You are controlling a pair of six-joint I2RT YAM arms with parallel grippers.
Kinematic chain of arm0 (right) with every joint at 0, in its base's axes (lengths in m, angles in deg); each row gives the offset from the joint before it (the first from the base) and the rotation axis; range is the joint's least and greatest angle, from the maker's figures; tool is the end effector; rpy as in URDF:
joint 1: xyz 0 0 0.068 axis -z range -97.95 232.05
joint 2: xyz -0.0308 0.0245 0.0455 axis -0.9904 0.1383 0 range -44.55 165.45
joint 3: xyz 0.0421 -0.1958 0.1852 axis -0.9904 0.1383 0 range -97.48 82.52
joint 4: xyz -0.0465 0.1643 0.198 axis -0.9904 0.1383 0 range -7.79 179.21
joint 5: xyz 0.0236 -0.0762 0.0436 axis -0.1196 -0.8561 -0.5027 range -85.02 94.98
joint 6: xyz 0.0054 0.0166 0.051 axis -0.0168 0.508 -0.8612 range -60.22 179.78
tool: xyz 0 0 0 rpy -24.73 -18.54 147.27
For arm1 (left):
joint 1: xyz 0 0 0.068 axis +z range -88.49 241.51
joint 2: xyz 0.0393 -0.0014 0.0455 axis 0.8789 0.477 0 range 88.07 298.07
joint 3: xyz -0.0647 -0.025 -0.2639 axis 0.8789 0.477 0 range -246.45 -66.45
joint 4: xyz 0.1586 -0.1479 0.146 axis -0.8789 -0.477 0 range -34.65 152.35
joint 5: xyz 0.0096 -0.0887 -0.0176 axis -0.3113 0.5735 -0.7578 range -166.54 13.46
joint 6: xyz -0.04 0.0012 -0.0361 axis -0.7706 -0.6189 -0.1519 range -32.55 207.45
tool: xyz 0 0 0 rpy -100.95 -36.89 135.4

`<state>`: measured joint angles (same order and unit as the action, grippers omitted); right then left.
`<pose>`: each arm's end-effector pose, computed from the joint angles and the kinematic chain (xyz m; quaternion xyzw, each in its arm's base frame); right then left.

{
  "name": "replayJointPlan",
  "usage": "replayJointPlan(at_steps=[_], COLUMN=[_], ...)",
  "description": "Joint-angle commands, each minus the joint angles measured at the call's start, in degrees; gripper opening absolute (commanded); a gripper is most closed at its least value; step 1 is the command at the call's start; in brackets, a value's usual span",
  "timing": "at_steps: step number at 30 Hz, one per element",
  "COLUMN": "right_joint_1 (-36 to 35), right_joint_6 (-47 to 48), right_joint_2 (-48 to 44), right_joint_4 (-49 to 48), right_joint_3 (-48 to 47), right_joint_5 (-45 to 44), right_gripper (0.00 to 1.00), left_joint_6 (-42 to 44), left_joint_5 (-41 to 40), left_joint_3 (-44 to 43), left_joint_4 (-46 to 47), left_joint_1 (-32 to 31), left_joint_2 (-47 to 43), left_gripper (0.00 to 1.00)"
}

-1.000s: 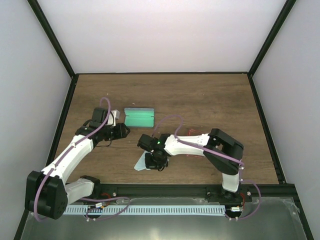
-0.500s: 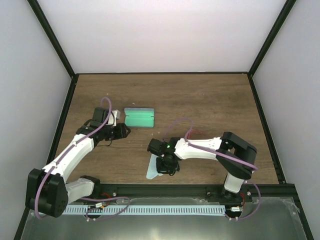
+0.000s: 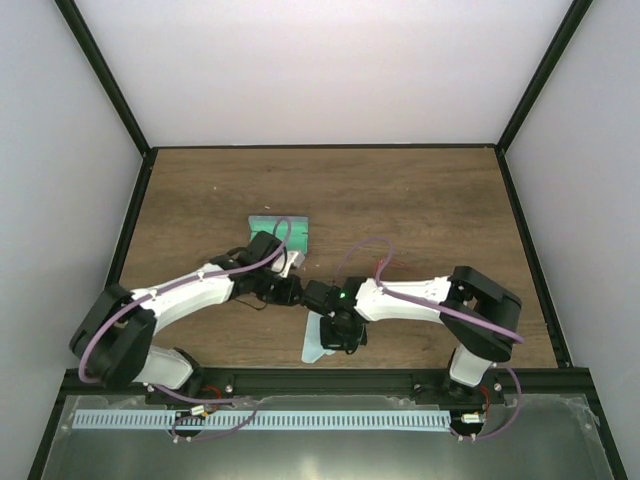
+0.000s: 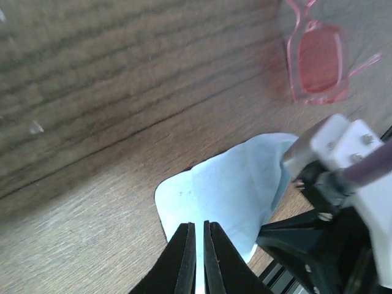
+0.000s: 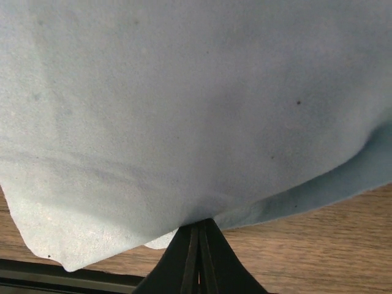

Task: Organize the sunglasses
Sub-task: Adjust the glasses cleaning cloth at the center of the board.

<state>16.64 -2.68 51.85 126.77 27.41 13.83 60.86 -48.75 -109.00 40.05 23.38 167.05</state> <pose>0.1119 0.2578 0.1503 0.0285 -0.9960 -0.0663 0.0534 0.1920 -0.1717 0.1853 0.1583 0.9236 -0.3354 0.0972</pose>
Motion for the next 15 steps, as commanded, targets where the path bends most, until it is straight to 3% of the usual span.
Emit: replayJointPlan(at_steps=[1,7,15], right_joint_1=[-0.2,-0.2,-0.2], right_joint_6=[-1.4,-1.3,-1.9], right_joint_2=[-1.5,-2.5,-3.3], right_joint_4=[1.5,1.1,0.8], right_joint_3=[1.5,2.4,2.3], right_joint_5=[-1.7,-1.8,-2.0], right_gripper=[0.02,0.02,0.02], left_joint_6=[-0.6,-0.7,0.0], left_joint_5=[4.3,5.9,2.3], left_joint_3=[-0.5,-1.7,-2.3], left_joint_4=[2.7,4.6,4.2], left_joint_1=[-1.9,-5.3,-7.5], left_joint_2=[3.3,8.4,13.8], left_gripper=[0.04,0.04,0.04])
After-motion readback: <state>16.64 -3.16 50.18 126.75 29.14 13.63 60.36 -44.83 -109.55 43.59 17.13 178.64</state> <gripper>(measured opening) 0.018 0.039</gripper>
